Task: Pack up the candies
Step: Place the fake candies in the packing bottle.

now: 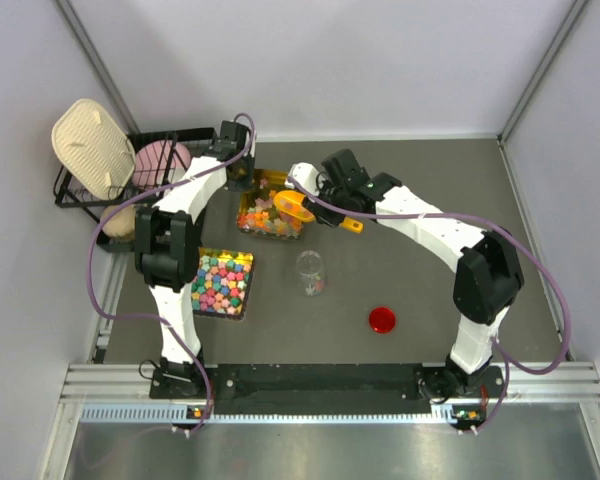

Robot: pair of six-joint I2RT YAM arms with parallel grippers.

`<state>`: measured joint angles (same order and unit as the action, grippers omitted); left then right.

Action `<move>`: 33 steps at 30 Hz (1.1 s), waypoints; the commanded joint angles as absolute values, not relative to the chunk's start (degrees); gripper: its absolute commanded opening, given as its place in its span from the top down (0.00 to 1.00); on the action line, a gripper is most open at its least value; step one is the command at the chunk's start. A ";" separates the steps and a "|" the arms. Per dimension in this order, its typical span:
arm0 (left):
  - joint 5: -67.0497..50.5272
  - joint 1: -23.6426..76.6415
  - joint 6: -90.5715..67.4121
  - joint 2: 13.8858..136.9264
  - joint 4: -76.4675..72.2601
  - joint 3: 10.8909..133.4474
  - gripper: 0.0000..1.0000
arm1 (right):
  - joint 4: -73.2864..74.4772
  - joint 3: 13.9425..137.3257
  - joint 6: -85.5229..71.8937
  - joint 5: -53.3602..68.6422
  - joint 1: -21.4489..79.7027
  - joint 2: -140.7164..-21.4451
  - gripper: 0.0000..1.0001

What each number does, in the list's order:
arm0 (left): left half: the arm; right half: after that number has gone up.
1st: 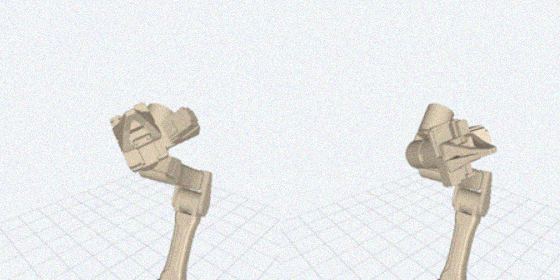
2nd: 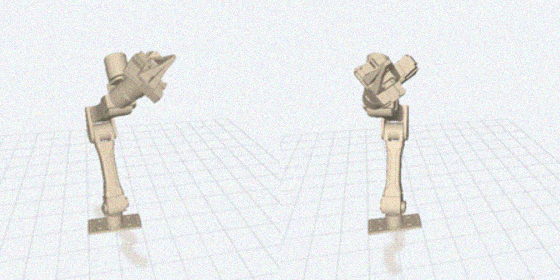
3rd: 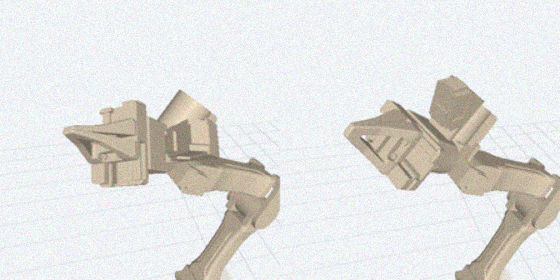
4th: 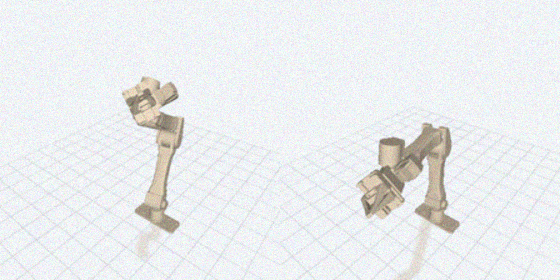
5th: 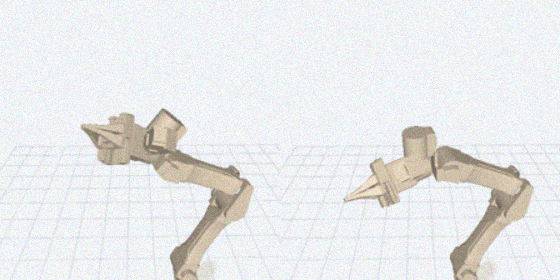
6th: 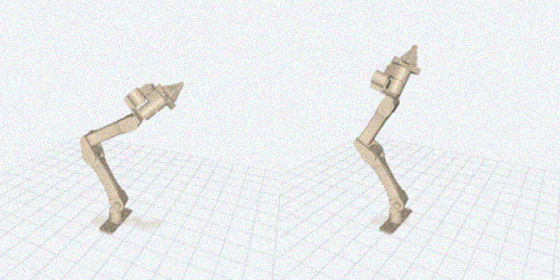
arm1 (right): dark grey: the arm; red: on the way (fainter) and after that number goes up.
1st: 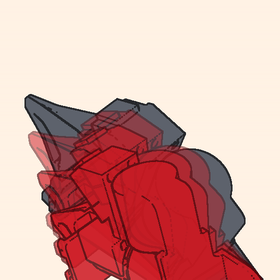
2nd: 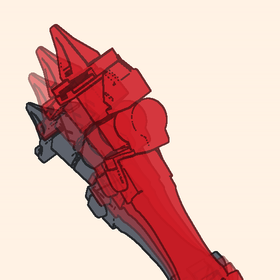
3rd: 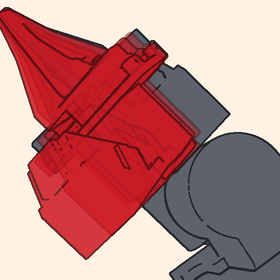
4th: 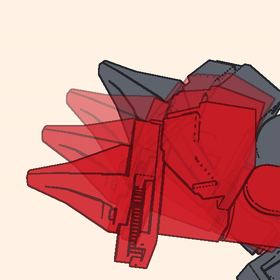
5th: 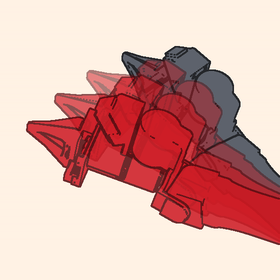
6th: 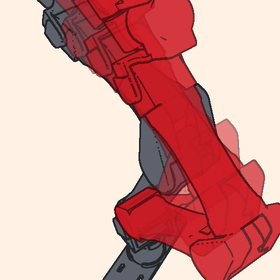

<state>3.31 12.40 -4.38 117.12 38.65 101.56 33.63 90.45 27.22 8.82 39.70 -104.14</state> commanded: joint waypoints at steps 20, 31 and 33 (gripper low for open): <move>2.28 11.60 -3.69 113.91 35.77 104.32 1.00 | 36.65 79.10 31.37 6.59 38.06 -77.88 1.00; 0.26 11.51 -4.48 115.23 35.16 103.98 1.00 | 42.88 77.78 33.92 6.15 38.14 -72.07 1.00; 0.26 11.51 -4.57 114.70 34.90 103.19 1.00 | 43.50 76.99 34.36 6.15 38.23 -71.46 1.00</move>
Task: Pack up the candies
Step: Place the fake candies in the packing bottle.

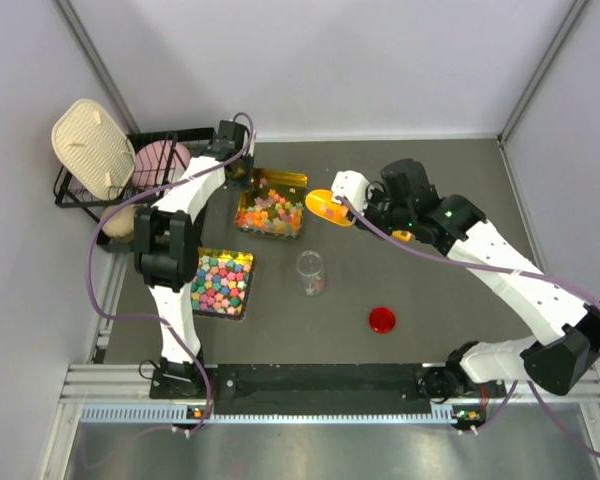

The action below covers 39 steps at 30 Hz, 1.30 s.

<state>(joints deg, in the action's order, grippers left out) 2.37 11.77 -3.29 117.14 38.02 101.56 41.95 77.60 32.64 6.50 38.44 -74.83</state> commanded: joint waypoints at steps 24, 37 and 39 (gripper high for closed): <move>-2.37 11.51 -4.92 113.91 34.37 100.72 1.00 | 51.32 75.85 40.87 -5.97 50.10 -72.95 1.00; -2.81 11.51 -4.92 113.64 34.28 100.11 1.00 | 53.88 77.78 44.73 -12.65 54.14 -75.85 1.00; -2.81 11.51 -4.92 113.73 34.19 100.02 1.00 | 54.23 78.05 45.35 -13.44 54.40 -76.55 1.00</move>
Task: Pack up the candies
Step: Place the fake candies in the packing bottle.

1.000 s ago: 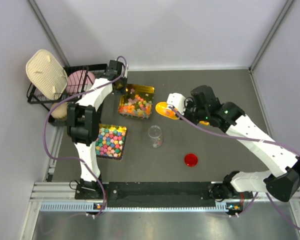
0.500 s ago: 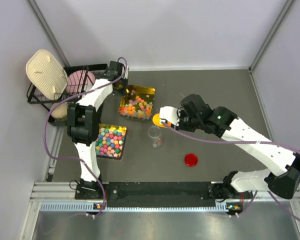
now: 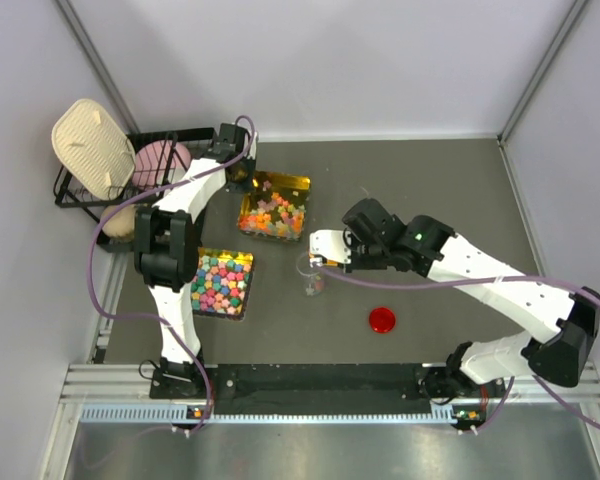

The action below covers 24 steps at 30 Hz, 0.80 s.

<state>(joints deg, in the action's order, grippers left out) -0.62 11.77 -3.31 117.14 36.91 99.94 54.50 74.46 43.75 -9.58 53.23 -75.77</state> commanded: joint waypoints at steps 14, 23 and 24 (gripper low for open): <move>-2.55 11.51 -4.83 114.08 34.01 100.20 1.00 | 55.90 79.54 47.37 -15.64 56.34 -79.36 1.00; -2.55 11.51 -4.83 114.35 34.01 100.20 1.00 | 56.43 79.98 48.60 -17.93 57.48 -80.68 1.00; -2.55 11.51 -4.83 114.43 33.93 100.20 1.00 | 56.51 80.07 48.69 -18.02 57.57 -80.68 1.00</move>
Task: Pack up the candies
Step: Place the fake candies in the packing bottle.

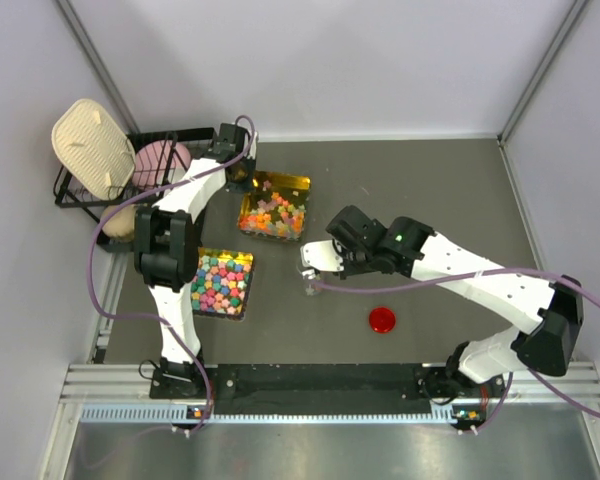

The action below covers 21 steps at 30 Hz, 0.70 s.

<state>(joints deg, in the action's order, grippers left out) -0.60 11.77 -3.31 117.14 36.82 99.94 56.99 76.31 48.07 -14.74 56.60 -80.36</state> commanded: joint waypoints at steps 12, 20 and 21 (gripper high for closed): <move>-2.46 11.51 -4.83 114.70 34.19 100.46 1.00 | 57.04 80.68 49.13 -18.37 57.66 -80.95 1.00; -2.46 11.51 -4.83 114.87 34.10 100.46 1.00 | 57.22 80.33 49.57 -19.34 57.66 -81.12 1.00; -2.55 11.51 -4.83 114.87 34.10 100.46 1.00 | 57.39 80.33 49.74 -19.42 57.57 -81.04 1.00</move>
